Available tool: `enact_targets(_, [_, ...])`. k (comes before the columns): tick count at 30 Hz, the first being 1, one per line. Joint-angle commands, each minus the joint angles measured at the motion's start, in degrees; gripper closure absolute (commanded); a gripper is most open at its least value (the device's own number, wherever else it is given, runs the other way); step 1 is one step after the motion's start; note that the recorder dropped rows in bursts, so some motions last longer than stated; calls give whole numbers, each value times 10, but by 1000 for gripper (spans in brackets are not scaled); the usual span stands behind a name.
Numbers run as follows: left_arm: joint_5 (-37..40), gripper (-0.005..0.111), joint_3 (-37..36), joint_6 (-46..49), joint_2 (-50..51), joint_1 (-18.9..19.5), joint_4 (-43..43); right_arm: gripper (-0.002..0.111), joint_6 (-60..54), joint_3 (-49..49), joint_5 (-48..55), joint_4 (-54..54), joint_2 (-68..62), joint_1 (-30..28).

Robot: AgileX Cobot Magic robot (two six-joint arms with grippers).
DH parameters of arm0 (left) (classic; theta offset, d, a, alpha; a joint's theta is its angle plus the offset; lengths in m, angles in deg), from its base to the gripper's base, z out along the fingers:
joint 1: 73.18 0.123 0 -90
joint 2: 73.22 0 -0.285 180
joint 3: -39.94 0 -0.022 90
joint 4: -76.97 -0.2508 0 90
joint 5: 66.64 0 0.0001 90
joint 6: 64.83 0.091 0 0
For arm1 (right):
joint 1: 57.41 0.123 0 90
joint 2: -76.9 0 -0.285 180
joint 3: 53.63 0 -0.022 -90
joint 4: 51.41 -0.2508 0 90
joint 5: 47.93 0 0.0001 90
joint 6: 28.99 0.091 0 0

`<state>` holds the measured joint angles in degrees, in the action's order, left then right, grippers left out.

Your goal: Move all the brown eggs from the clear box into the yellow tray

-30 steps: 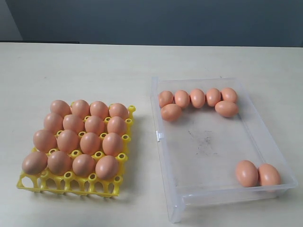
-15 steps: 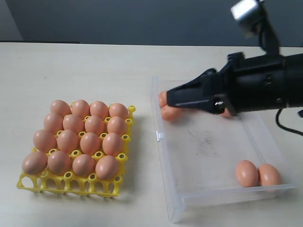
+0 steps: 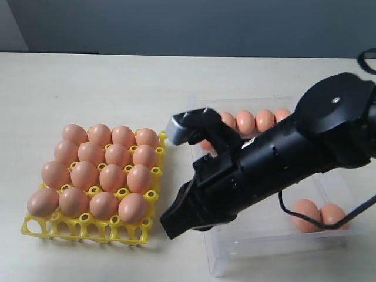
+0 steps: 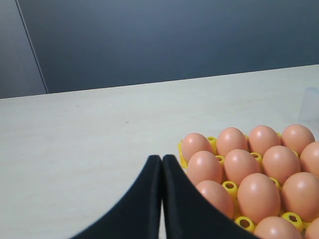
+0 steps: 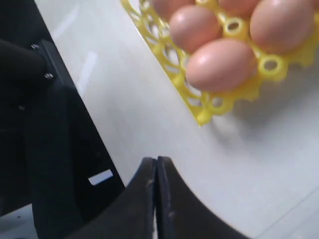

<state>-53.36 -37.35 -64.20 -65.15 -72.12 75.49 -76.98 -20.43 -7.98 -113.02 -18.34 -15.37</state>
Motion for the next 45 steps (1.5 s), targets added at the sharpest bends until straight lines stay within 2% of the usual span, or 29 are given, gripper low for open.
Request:
enact_targets(1, [0,106,1,-1,-3,-6,-1,109,39,-9,19,21,-46,7])
enact_targets(12, [0,106,1,-1,-3,-6,-1,109,16,-102,56,31,-124,50])
enact_targets(20, [0,106,1,-1,-3,-6,-1,109,16,-157,87,21,-193,51])
enact_targets(33, [0,106,1,-1,-3,-6,-1,109,11,-191,86,11,-244,51])
enact_targets(45, [0,106,1,-1,-3,-6,-1,109,1,-191,32,13,-244,51])
